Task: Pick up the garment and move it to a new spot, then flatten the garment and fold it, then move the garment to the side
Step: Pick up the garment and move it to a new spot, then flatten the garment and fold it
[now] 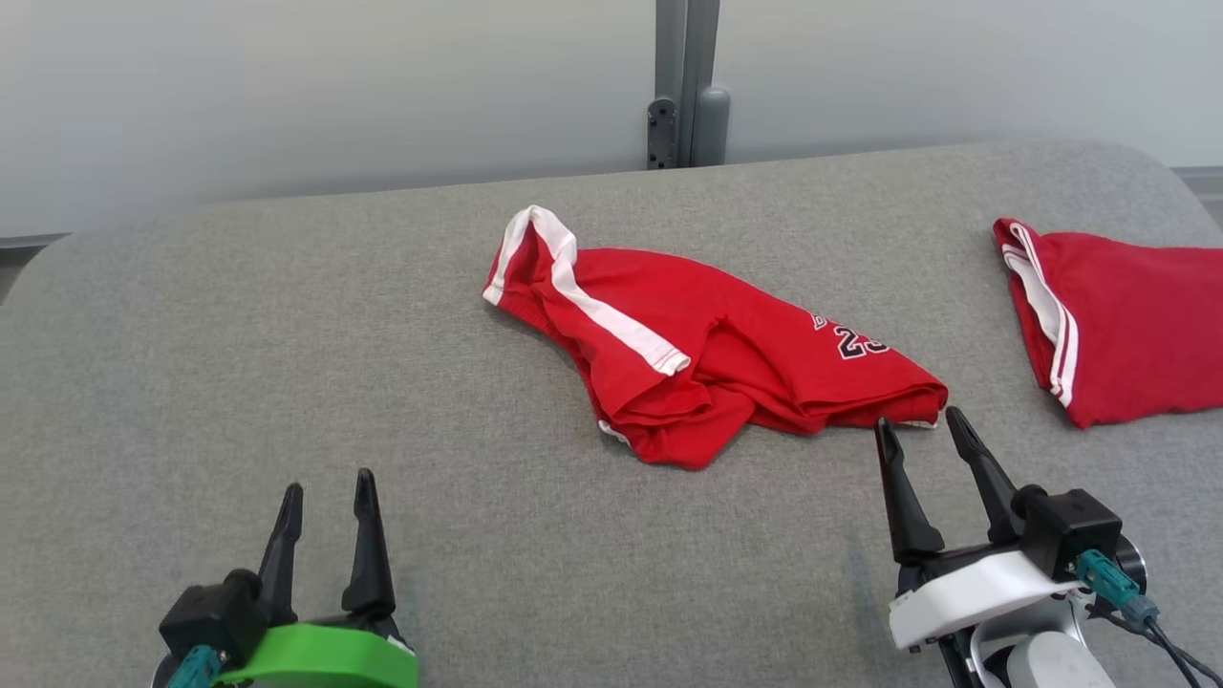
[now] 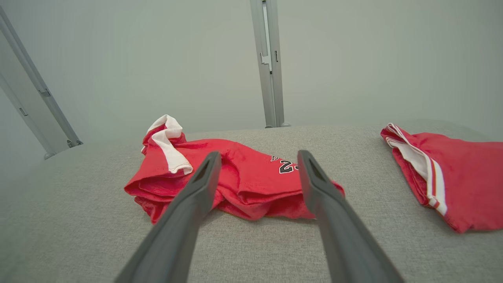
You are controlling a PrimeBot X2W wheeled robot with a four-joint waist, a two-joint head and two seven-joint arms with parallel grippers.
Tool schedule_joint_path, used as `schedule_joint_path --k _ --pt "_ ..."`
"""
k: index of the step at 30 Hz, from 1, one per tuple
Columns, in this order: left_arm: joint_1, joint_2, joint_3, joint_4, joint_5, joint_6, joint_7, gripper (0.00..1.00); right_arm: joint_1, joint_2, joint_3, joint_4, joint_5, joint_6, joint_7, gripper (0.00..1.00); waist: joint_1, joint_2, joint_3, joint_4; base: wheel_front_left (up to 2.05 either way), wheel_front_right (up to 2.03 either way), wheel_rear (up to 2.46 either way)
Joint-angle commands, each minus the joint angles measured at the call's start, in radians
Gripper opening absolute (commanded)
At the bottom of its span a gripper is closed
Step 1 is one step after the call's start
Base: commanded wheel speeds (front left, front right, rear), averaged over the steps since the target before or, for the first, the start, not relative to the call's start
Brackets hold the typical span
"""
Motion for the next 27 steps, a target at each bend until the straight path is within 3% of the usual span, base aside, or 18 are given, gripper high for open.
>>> schedule_joint_path --k 1,27 --pt "0.027 -0.01 0.008 -0.012 0.011 -0.008 0.0 1.0 0.018 -0.002 -0.003 0.006 0.007 -0.001 -0.002 1.0 0.0 0.0 -0.022 0.022 0.0 0.0 0.0" --pt "0.052 -0.046 0.038 -0.018 0.095 -0.037 0.0 1.0 0.006 -0.002 -0.002 0.015 0.015 -0.001 -0.005 1.0 0.0 0.0 -0.019 0.055 0.0 0.0 0.0"
